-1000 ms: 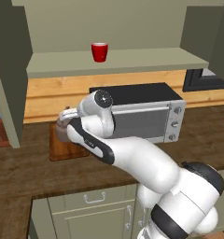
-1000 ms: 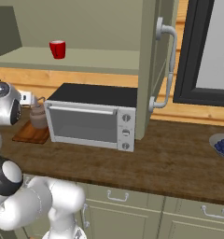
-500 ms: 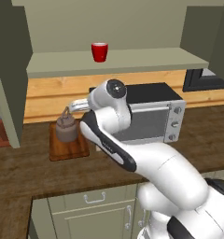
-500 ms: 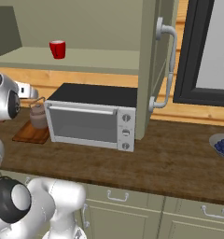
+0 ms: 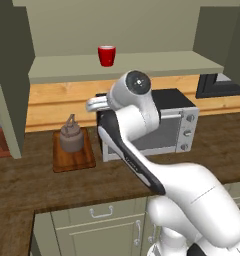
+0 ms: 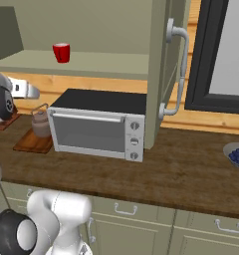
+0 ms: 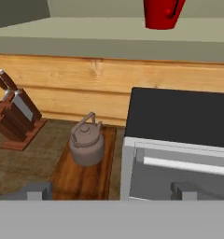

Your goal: Pick the kettle from the counter and place it on the tray. Then pick the mug from the cabinet and place it on the tray. Then close the cabinet doors.

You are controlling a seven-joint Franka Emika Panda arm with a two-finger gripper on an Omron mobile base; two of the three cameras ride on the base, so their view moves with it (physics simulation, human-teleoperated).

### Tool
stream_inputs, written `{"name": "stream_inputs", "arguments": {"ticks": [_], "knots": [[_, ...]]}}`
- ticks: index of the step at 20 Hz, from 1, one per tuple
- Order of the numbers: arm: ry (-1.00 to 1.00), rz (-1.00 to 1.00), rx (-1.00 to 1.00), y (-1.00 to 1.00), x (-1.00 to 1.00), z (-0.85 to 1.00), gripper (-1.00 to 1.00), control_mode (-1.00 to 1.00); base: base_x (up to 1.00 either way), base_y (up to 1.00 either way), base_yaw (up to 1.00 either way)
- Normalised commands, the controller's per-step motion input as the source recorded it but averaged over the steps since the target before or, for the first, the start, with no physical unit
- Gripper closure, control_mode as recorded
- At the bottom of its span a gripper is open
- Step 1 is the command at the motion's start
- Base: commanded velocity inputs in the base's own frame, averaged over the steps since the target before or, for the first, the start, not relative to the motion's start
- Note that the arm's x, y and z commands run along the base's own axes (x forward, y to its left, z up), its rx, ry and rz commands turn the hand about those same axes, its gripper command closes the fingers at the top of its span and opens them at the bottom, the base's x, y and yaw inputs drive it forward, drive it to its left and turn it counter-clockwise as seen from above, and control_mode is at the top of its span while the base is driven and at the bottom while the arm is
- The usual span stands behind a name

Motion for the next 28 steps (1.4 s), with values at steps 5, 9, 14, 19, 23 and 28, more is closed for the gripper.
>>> {"name": "stream_inputs", "arguments": {"ticks": [5, 9, 14, 19, 23, 28], "knots": [[0.05, -0.01, -0.01, -0.32, -0.22, 0.46, -1.0, -1.0, 0.0, 0.0, 0.0], [0.01, -0.01, 0.0, -0.38, -0.03, 0.45, -1.0, -1.0, 0.0, 0.0, 0.0], [-0.06, 0.0, 0.0, -0.38, 0.07, 0.4, -1.0, -1.0, 0.0, 0.0, 0.0], [-0.21, 0.0, 0.0, -0.33, 0.2, 0.35, -1.0, -1.0, 0.0, 0.0, 0.0], [-0.2, 0.0, 0.0, -0.27, 0.22, 0.11, -1.0, -1.0, 0.0, 0.0, 0.0], [-0.01, 0.0, 0.0, -0.19, 0.34, 0.22, -1.0, -1.0, 0.0, 0.0, 0.0]]}}
